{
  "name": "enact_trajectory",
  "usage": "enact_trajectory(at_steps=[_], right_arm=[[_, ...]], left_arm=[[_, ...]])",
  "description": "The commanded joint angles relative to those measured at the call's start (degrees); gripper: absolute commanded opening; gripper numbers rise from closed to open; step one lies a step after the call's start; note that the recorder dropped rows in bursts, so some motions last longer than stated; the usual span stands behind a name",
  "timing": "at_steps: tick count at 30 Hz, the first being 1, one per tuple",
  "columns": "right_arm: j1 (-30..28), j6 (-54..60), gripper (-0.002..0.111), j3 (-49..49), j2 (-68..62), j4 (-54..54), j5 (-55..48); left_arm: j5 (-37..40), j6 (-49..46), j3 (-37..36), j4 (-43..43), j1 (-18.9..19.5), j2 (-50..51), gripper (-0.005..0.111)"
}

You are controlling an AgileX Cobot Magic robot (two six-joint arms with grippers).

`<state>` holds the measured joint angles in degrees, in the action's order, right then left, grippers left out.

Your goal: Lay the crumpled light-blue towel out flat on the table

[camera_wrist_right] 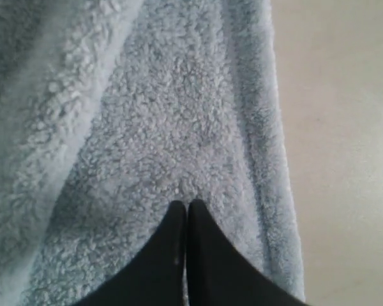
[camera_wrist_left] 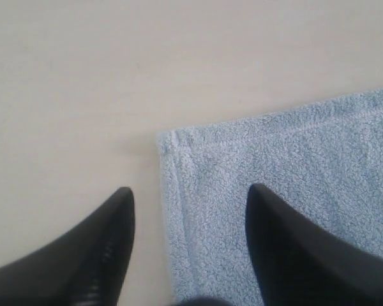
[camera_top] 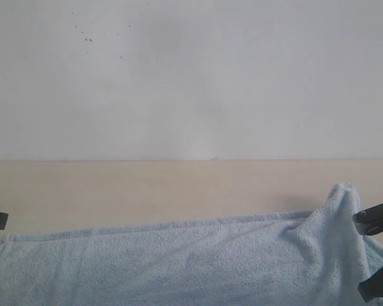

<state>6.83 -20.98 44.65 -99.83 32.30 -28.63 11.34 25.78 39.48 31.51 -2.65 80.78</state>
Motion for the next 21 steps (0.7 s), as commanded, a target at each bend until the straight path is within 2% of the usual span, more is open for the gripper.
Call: enact_trajectory(at_steps=[1, 9, 16, 21], right_arm=[[-0.5, 0.8, 0.000, -0.3, -2.1, -1.0, -0.6], [-0.5, 0.1, 0.000, -8.7, -3.6, -0.9, -4.3], [-0.5, -4.5, 0.000, -10.1, -1.0, -0.9, -13.3], [-0.5, -4.3, 0.000, -11.3, 3.7, -1.1, -7.7]], left_arm=[[-0.7, 0.5, -0.3, -0.9, 0.2, -0.4, 0.050], [-0.5, 0.5, -0.3, -1.1, 0.2, -0.4, 0.050], [-1.1, 0.5, -0.3, -2.2, 0.2, -0.4, 0.050], [-1.1, 0.5, -0.3, -2.2, 0.2, -0.4, 0.050]])
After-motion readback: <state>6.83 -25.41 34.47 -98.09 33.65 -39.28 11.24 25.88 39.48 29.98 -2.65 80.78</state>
